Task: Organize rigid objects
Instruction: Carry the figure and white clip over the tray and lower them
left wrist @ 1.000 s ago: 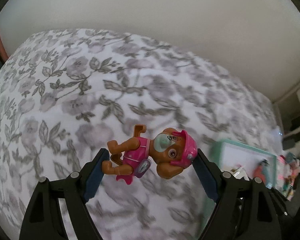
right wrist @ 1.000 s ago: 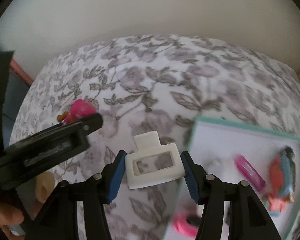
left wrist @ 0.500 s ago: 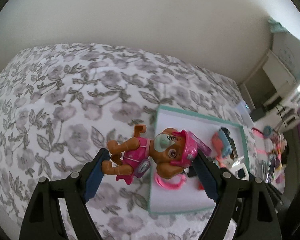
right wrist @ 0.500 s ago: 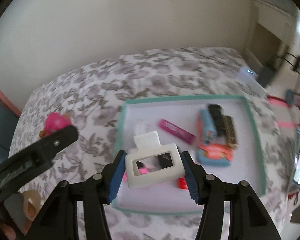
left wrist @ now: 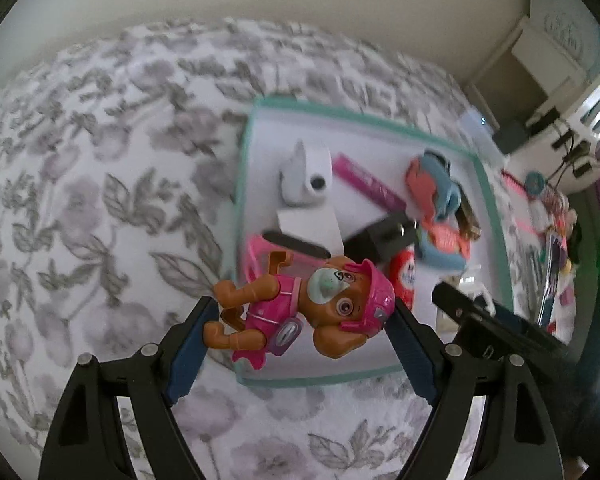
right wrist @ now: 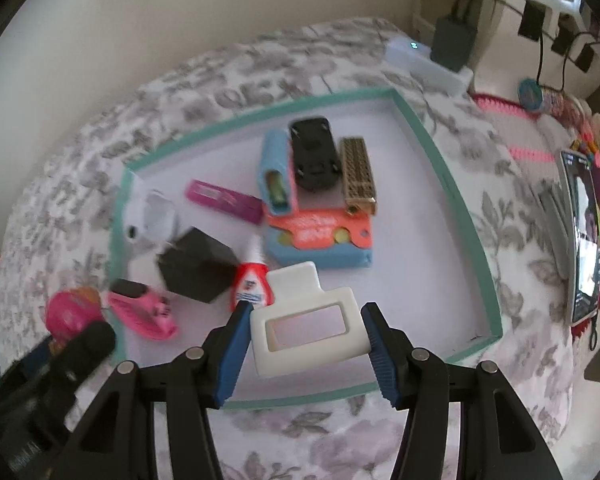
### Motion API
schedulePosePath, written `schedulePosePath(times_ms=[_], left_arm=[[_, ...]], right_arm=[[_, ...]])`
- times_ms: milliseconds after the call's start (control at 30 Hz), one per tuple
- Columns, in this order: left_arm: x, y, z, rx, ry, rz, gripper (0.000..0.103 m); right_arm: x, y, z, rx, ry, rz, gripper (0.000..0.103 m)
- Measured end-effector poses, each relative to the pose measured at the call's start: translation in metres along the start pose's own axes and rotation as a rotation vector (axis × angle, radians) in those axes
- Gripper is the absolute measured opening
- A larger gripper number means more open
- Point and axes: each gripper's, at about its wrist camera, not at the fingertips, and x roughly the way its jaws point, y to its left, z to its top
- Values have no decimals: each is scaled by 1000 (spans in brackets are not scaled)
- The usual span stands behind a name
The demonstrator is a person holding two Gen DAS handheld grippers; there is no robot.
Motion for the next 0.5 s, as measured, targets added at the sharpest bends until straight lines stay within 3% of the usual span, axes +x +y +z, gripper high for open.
schedulePosePath(times_ms=[300, 500], left_arm=[[23, -1, -1, -5, 66, -1, 85], [29, -7, -1, 28, 65, 26, 85]], right_arm=[[14, -2, -2, -5, 41, -27, 58], [24, -5, -6, 7, 75, -31, 58]])
